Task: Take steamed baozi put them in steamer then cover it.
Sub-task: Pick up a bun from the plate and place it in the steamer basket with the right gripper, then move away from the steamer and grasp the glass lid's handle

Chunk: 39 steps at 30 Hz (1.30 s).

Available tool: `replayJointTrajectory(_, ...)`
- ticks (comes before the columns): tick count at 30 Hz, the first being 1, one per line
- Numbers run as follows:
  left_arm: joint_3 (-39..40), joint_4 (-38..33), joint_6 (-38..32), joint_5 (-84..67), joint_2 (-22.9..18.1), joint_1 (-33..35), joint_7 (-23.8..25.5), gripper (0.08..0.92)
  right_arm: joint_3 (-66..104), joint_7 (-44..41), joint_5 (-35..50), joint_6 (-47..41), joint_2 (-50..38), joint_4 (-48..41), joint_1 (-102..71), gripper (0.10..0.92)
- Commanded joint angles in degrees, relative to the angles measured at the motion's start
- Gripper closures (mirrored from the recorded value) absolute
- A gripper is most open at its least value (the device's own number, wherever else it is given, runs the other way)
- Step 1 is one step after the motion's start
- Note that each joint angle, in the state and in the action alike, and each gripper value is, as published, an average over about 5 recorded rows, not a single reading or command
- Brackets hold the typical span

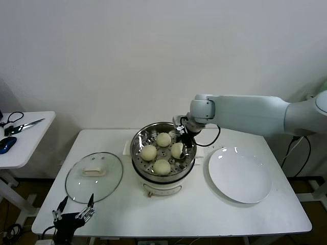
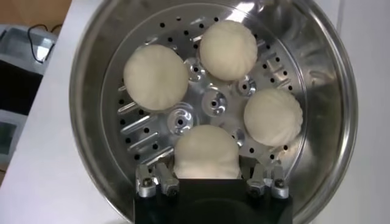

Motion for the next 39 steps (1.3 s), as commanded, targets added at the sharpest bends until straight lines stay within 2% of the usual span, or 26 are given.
replayJointTrajectory(1,0.0,-0.1,-0.1,0.0,0.0,0.0,0.0,0.177,0.6,0.1,-1.9,0.3,0.9,-2.0,-2.0,0.329)
replayJointTrajectory(3,0.0,-0.1,-0.1,-0.1,0.0,0.0,0.0,0.177,0.9,-0.5,-1.3,0.8,0.9,-2.0,-1.9,0.321)
replayJointTrajectory(10,0.1,-0.1,0.1,0.1,-0.1,0.1,-0.1,0.177,2.4,-3.2,1.8,2.5,-0.9,-0.8,0.0,0.209)
replayJointTrajectory(15,0.0,-0.1,0.1,1.1,0.0,0.2,-0.1,0.177,6.5,-2.7,6.6,2.7,-5.4,0.7,3.0,0.203)
replayJointTrajectory(18,-0.1,-0.1,-0.1,1.9,0.1,0.3,-0.1,0.177,10.4,4.5,11.8,1.7,-10.0,2.4,2.8,0.203)
replayJointTrajectory(22,-0.1,-0.1,-0.8,2.2,0.5,0.2,-0.8,0.177,21.1,24.5,16.3,1.8,-16.7,5.6,-3.9,0.203)
replayJointTrajectory(25,-0.2,-0.1,-1.5,2.3,1.2,0.1,-1.4,0.177,31.8,36.4,15.8,2.2,-21.9,8.7,-11.3,0.203)
replayJointTrajectory(28,-0.6,-0.1,-2.0,2.1,2.1,-0.5,-1.1,0.177,43.2,43.3,13.9,2.6,-27.8,11.8,-20.1,0.203)
replayJointTrajectory(33,-1.4,0.2,-3.7,2.1,3.0,-3.4,-0.7,0.177,67.2,44.3,8.8,5.3,-38.3,16.6,-41.8,0.203)
replayJointTrajectory(36,-1.7,0.7,-4.4,2.1,3.7,-5.3,-0.6,0.177,86.2,43.4,6.4,7.4,-42.5,19.4,-61.8,0.203)
replayJointTrajectory(39,-2.0,1.2,-4.4,2.0,4.5,-6.5,-0.5,0.177,108.3,42.2,3.5,10.3,-43.0,21.2,-84.6,0.203)
